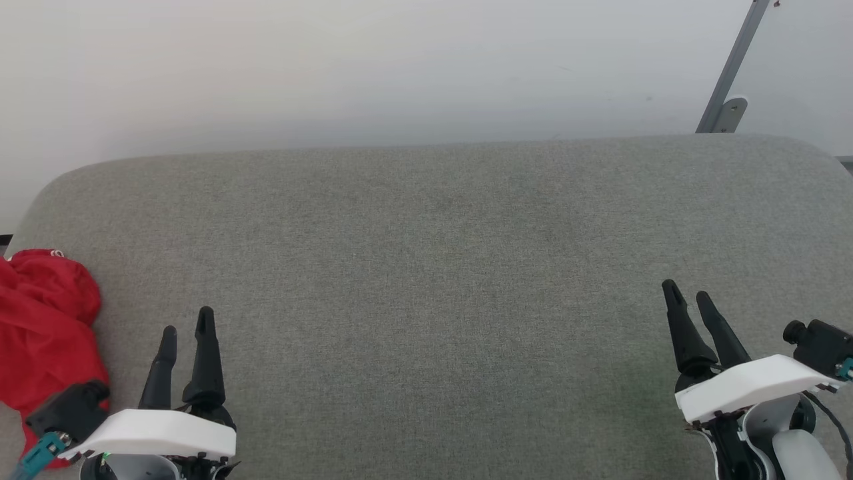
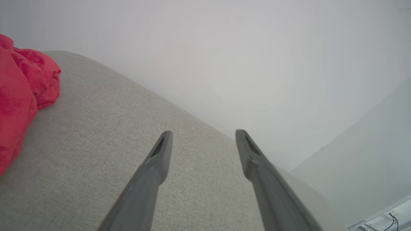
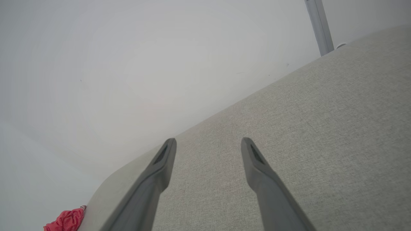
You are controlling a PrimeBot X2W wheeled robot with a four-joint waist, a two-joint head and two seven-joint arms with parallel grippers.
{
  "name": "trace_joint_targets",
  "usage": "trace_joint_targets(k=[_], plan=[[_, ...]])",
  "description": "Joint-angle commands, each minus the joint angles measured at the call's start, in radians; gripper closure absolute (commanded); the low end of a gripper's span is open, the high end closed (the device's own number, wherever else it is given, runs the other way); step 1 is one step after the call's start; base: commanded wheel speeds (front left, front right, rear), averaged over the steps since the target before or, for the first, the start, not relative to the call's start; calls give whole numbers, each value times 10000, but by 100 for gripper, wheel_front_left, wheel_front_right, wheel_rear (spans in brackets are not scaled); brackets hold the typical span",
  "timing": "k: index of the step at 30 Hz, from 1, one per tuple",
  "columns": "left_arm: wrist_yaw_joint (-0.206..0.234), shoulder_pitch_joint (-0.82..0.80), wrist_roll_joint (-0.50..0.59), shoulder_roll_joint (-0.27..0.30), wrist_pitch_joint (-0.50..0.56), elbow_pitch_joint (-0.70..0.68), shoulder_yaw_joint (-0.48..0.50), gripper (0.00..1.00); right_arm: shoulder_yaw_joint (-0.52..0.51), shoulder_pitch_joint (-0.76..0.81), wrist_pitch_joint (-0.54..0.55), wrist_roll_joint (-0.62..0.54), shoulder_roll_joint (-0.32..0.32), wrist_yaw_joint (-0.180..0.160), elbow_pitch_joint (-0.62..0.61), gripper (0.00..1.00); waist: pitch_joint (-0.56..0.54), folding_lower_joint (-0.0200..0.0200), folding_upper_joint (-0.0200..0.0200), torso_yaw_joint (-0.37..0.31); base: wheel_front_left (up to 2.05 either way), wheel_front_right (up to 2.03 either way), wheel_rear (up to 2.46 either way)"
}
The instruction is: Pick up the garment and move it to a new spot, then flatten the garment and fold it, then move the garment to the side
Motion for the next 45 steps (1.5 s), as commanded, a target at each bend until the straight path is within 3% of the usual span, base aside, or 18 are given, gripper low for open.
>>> trace_joint_targets(k=[1,45], plan=[[-57,27,334,55,-126,-162,3,0,53,-198,-113,-256,-94,2,-122,0,0,0,0,-1,0,0,0],[-382,384,3869,157,-1097,-553,-21,0,503,-260,-974,-3638,-503,2,-226,0,25,0,0,-35,0,0,0]])
